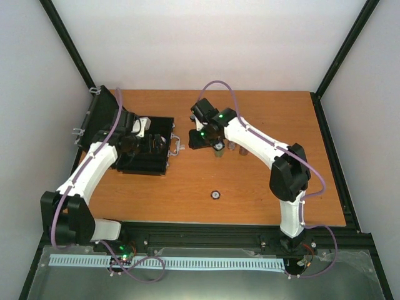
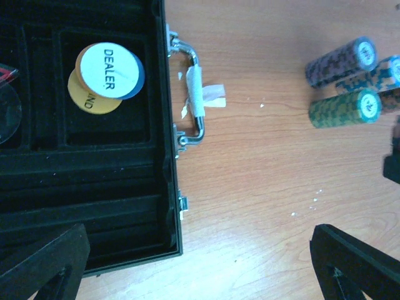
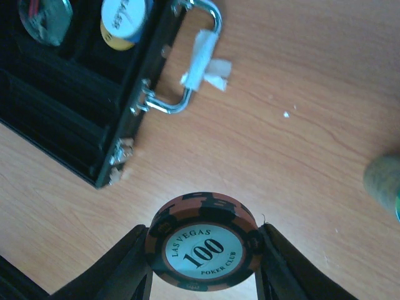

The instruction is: Pack up texas hold em set

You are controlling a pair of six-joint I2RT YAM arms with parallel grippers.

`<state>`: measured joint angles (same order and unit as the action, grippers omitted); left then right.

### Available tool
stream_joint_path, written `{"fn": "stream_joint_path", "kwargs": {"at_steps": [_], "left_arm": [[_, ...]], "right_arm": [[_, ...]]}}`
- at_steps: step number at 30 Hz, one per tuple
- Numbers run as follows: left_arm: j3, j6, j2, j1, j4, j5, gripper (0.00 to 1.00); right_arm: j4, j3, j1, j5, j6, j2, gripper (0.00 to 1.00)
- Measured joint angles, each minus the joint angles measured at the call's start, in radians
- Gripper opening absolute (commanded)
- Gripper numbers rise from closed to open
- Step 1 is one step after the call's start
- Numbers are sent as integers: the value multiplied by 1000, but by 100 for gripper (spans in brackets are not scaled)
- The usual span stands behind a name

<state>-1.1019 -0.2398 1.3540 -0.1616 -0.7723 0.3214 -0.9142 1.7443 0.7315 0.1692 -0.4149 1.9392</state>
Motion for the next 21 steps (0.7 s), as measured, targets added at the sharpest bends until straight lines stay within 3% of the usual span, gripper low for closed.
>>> {"fn": "stream_joint_path", "kwargs": {"at_steps": [9, 21], "left_arm": [[192, -82, -145, 0, 263, 48, 100], [247, -159, -109, -39, 587, 106, 100]], "right_arm": [[56, 125, -73, 123, -115, 86, 22], [118, 335, -93, 259, -266, 202, 22]]}}
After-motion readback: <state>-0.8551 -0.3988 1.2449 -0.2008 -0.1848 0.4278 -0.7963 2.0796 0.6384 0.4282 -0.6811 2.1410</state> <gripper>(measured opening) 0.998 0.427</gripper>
